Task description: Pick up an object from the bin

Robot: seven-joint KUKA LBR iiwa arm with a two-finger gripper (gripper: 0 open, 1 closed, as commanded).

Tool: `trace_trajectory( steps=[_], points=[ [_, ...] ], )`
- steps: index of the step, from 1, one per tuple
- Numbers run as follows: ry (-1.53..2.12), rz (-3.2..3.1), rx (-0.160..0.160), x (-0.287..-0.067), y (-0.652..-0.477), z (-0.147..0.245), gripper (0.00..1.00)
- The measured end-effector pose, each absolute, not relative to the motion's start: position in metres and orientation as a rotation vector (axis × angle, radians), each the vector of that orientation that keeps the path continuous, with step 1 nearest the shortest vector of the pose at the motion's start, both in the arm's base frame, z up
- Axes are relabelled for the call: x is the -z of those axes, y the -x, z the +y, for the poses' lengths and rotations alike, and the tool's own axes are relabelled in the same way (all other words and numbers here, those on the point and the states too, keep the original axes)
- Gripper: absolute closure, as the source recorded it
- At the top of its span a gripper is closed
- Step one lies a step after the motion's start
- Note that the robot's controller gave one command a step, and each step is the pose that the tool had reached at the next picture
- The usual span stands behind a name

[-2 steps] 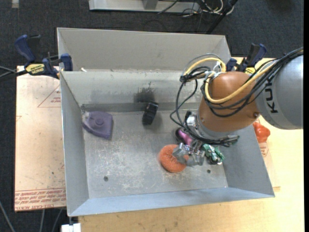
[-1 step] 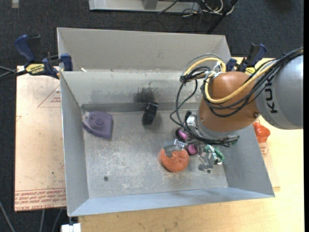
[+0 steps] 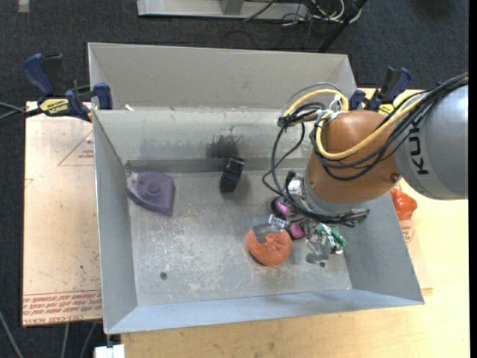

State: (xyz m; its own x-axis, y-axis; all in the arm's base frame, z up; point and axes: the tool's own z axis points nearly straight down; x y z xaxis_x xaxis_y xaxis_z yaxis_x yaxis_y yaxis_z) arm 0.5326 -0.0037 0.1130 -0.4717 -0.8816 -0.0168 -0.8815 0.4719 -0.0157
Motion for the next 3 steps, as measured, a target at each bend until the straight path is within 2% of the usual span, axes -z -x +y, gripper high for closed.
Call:
trace_trajectory(
  steps=[1,2,3],
  points=[
    [1.803,2.543,0.008,-0.094,-0.533,0.009,1.00],
    [1.803,2.543,0.008,-0.094,-0.533,0.009,1.00],
    [1.822,2.525,0.007,-0.206,-0.531,-0.001,1.00]
  ],
)
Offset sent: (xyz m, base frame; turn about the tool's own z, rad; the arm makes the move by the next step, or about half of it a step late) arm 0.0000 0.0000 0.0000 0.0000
